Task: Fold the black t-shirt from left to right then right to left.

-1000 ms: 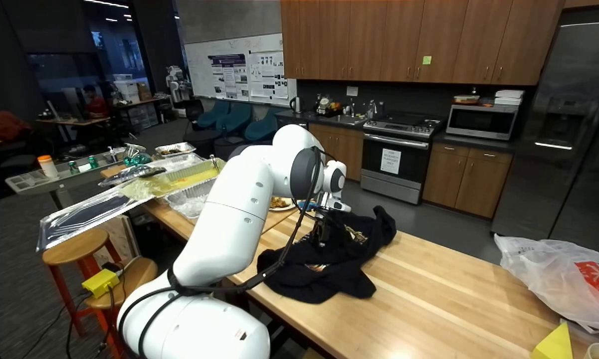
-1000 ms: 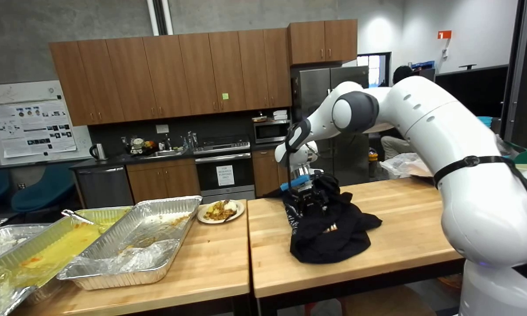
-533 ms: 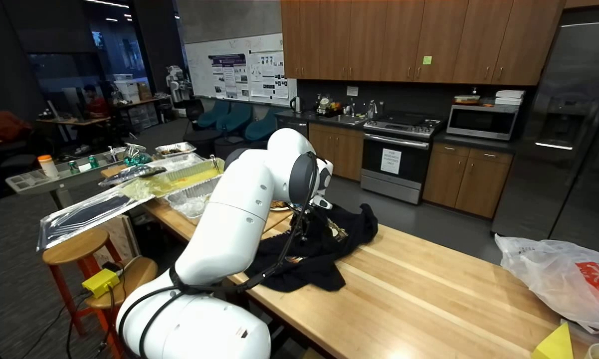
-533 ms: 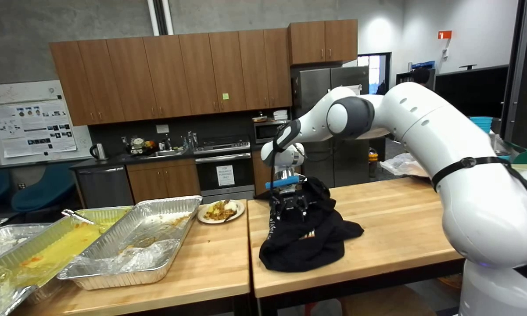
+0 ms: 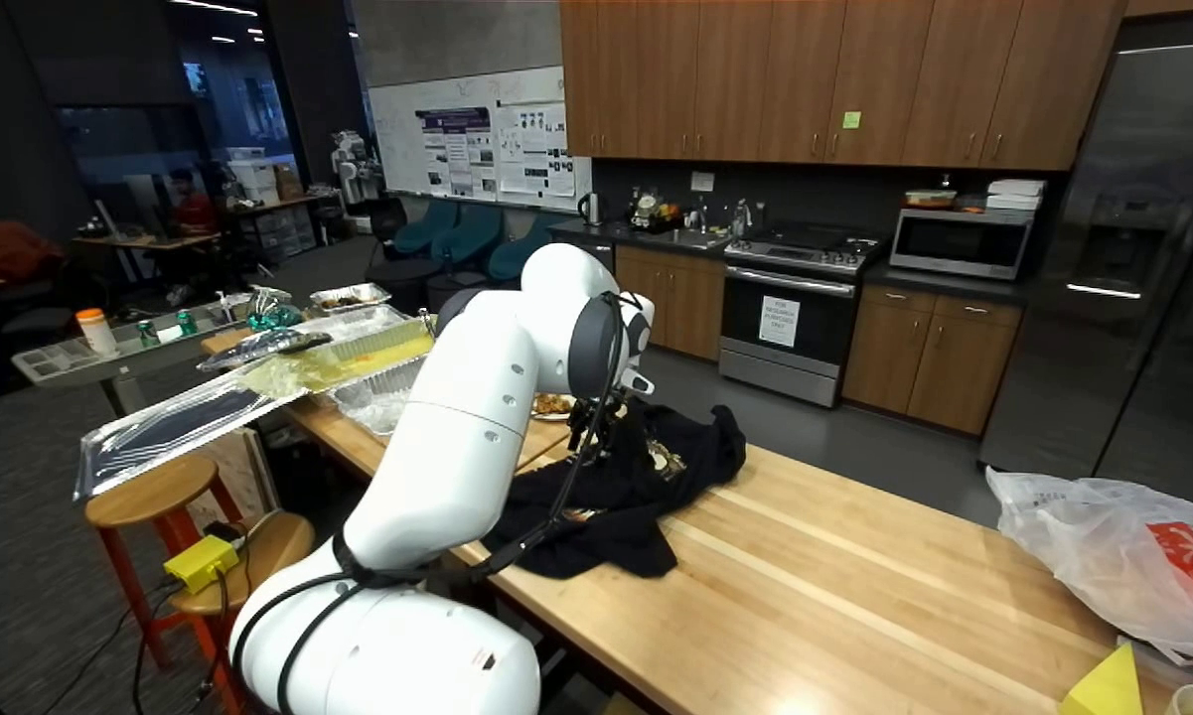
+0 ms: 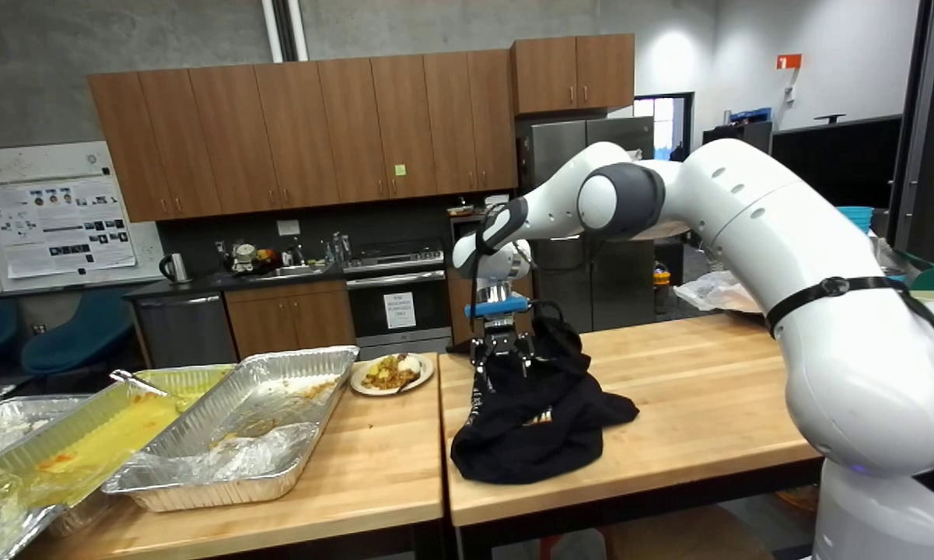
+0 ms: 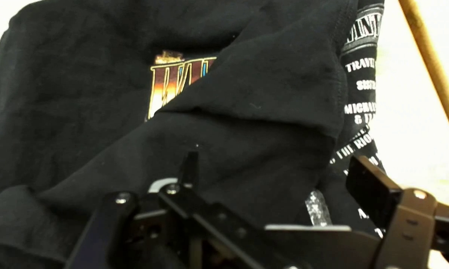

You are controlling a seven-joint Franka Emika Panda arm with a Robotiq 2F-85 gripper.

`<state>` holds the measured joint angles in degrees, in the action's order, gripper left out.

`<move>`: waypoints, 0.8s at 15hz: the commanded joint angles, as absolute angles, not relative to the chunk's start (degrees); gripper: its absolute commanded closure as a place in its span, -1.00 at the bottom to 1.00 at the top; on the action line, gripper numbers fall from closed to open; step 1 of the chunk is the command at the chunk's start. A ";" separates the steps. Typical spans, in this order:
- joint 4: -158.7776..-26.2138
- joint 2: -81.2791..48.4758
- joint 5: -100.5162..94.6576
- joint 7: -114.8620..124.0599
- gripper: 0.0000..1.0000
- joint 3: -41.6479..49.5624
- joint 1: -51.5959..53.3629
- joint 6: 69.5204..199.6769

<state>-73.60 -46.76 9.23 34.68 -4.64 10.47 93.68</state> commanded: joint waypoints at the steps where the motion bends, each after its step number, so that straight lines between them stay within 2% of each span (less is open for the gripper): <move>1: -79.17 -39.69 10.42 32.28 -1.00 -3.11 9.63 97.37; 12: -85.94 -31.38 8.74 35.54 -1.00 0.87 8.97 104.91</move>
